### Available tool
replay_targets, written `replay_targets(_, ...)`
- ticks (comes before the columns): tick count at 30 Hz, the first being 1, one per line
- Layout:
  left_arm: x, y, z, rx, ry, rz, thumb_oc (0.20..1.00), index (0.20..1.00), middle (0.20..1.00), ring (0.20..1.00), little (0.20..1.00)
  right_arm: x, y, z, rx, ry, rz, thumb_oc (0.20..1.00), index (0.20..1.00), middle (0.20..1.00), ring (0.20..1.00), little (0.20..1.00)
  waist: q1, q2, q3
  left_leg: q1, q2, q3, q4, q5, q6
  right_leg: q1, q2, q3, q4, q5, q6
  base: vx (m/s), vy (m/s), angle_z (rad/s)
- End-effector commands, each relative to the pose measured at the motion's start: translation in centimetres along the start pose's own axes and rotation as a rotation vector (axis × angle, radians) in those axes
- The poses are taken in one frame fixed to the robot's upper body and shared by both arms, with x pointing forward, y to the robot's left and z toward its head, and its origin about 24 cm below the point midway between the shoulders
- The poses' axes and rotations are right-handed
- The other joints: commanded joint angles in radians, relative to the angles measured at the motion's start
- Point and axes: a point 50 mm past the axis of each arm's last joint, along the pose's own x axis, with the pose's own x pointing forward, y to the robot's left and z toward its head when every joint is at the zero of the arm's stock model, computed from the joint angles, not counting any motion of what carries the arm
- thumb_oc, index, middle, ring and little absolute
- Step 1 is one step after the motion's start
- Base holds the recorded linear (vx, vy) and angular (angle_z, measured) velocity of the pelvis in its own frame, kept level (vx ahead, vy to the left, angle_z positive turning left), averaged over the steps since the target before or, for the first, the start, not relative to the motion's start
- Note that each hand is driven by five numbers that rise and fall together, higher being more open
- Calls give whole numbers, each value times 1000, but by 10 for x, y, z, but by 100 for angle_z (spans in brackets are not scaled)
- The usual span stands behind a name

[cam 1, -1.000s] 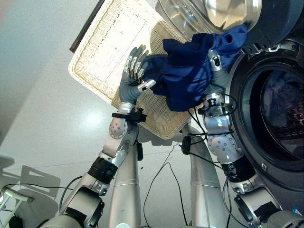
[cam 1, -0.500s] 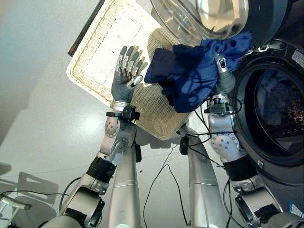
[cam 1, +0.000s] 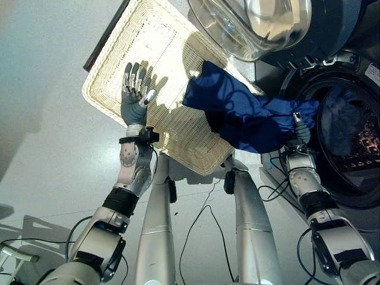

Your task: Put the clothes into the washing machine.

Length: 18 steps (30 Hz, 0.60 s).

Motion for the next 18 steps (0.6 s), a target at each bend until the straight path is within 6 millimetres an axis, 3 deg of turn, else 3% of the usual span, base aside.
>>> replay_targets(1, 15, -3, 18, 48, -121, -5, 1000, 1000, 1000, 1000, 1000, 4, -1, 31, 49, -105, -20, 200, 200, 200, 200, 200, 1, -22, -18, -5, -49, 56, 114, -127, -18, 78, 46, -37, -374, 330, 111, 6, 14, -3)
replay_targets(7, 23, 12, 17, 157, -88, 60, 1000, 1000, 1000, 1000, 1000, 9, -15, 78, 129, -306, -172, 200, 200, 200, 200, 200, 0, -19, -18, -12, -43, 51, 127, -134, -22, 72, 46, -37, -364, 325, 113, 6, 2, 0)
replay_targets(9, 23, 24, 18, 184, -78, 81, 1000, 1000, 1000, 1000, 1000, 7, -13, 121, 140, -512, -328, 200, 200, 200, 200, 200, -1, -21, -18, -11, -37, 51, 132, -141, -26, 76, 49, -36, -365, 321, 113, 12, 0, -6)
replay_targets(11, 21, 27, 18, 197, -73, 86, 1000, 1000, 1000, 1000, 1000, 1, -13, 140, 133, -614, -410, 200, 200, 200, 200, 200, -2, -24, -18, -9, -34, 50, 133, -145, -25, 81, 51, -36, -364, 319, 113, 6, -12, -6)
replay_targets(13, 18, 31, 18, 223, -68, 80, 1000, 1000, 1000, 1000, 1000, -11, 0, 181, 118, -842, -545, 200, 200, 200, 200, 200, 0, -32, -18, -8, -31, 45, 134, -152, -25, 87, 55, -37, -369, 320, 113, 2, -46, -5)
replay_targets(14, 18, 32, 18, 232, -67, 79, 1000, 1000, 1000, 1000, 1000, -14, 5, 189, 129, -888, -566, 200, 200, 200, 200, 200, -1, -35, -18, -8, -29, 44, 132, -153, -24, 88, 56, -39, -370, 320, 113, -4, -60, -1)
replay_targets(18, 19, 40, 26, 275, -61, 94, 1000, 1000, 1000, 1000, 1000, -38, 53, 247, 35, -1196, -651, 200, 200, 200, 200, 200, -10, -55, -18, -9, -26, 34, 133, -158, -23, 93, 61, -42, -380, 327, 116, -12, -35, -7)
